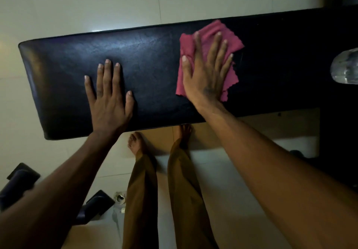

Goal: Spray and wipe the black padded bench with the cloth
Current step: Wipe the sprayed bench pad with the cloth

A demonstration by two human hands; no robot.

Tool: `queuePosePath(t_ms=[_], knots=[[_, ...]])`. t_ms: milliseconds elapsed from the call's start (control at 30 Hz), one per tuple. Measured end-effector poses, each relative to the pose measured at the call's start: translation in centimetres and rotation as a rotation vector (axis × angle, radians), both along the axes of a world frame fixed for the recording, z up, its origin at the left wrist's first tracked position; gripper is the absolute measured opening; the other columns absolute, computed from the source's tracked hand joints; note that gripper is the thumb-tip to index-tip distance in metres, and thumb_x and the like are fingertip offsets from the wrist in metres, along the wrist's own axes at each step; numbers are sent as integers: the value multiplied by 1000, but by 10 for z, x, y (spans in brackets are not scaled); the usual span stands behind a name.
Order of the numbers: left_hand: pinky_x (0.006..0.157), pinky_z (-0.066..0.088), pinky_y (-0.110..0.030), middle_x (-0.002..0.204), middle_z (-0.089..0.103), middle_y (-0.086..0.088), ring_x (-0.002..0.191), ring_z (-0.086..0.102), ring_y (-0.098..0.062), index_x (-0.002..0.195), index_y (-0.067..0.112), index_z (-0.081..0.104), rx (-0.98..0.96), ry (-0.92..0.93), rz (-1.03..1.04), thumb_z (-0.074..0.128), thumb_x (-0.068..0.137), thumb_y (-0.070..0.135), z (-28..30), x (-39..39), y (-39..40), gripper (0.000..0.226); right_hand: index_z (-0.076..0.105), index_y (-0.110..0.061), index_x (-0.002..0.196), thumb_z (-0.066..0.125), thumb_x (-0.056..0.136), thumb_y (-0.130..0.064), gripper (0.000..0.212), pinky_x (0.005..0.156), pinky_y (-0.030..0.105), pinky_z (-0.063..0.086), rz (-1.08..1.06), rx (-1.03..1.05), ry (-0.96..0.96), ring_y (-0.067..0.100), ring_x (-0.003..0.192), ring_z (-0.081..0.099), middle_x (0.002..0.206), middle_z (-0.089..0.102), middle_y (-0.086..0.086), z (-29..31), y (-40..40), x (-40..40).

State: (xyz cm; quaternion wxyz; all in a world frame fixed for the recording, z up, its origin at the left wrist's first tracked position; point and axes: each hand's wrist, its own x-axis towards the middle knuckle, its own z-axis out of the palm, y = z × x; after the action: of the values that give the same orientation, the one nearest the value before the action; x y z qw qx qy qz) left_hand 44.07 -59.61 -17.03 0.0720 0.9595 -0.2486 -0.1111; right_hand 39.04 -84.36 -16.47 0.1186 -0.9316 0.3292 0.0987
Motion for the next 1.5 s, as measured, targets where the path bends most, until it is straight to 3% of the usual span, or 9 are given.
queuePosePath(t_ms=[133, 333, 467, 633, 800, 1000, 1167, 1367, 1500], knots=[[125, 3, -60, 171, 2, -11, 158, -2, -24, 162, 13, 7, -20, 22, 10, 29, 104, 44, 2, 1, 0, 70, 7, -36, 159, 22, 101, -64, 66, 125, 52, -1, 410, 63, 7, 32, 155, -2, 168, -1, 13, 0, -46, 1], [126, 2, -58, 171, 5, -10, 158, 0, -23, 162, 14, 10, -8, 32, 36, 35, 105, 42, 5, 0, -4, 68, 7, -37, 158, 21, 102, -59, 62, 123, 57, -2, -74, 3, -3, 32, 154, -4, 168, -3, 11, -2, -12, 41], [126, 2, -57, 171, 5, -9, 158, -1, -22, 162, 16, 10, -15, 40, 55, 37, 105, 40, 5, -1, -4, 68, 8, -38, 159, 22, 103, -57, 61, 124, 55, -2, 377, 51, -27, 32, 155, -1, 168, 1, 11, 2, -30, 23], [126, 0, -57, 171, 5, -8, 158, -1, -22, 162, 17, 9, -51, 76, 62, 31, 103, 43, 7, 0, -4, 68, 12, -30, 160, 18, 102, -55, 63, 123, 57, 7, -85, -35, -57, 31, 155, 4, 168, 6, 10, -2, -3, 1], [126, 0, -57, 171, 5, -9, 158, -1, -22, 162, 16, 10, -50, 77, 60, 30, 103, 44, 5, 0, -4, 68, 15, -31, 160, 25, 103, -50, 60, 125, 53, 3, 350, 39, -90, 30, 155, 3, 168, 7, 9, -3, 28, -56], [126, -1, -57, 171, 5, -9, 158, -1, -24, 162, 16, 10, -76, 81, 47, 32, 104, 43, 5, 2, -1, 68, 19, -28, 159, 33, 106, -43, 56, 124, 54, 5, -402, 17, -182, 27, 155, 5, 168, 10, 9, 0, 57, -76], [126, 0, -57, 171, 4, -9, 158, -1, -23, 162, 17, 10, -79, 84, 53, 32, 103, 43, 6, 1, -1, 68, 8, -35, 159, 27, 105, -49, 59, 124, 49, -5, 214, 70, -52, 27, 154, -4, 167, -5, 4, 4, 53, -109], [127, 0, -55, 171, 5, -8, 158, -2, -21, 162, 17, 11, -100, 100, 51, 31, 103, 45, 12, 2, 0, 69, 11, -30, 159, 23, 106, -48, 57, 125, 55, 1, -363, 90, -149, 27, 154, -3, 168, 0, 9, 8, 26, -107], [126, 0, -56, 171, 5, -8, 158, -2, -22, 162, 17, 10, -98, 102, 62, 32, 103, 44, 12, 0, -3, 68, -2, -37, 158, 21, 104, -52, 60, 121, 50, -10, 141, 52, 11, 29, 152, -12, 165, -11, 7, 7, 34, -123]])
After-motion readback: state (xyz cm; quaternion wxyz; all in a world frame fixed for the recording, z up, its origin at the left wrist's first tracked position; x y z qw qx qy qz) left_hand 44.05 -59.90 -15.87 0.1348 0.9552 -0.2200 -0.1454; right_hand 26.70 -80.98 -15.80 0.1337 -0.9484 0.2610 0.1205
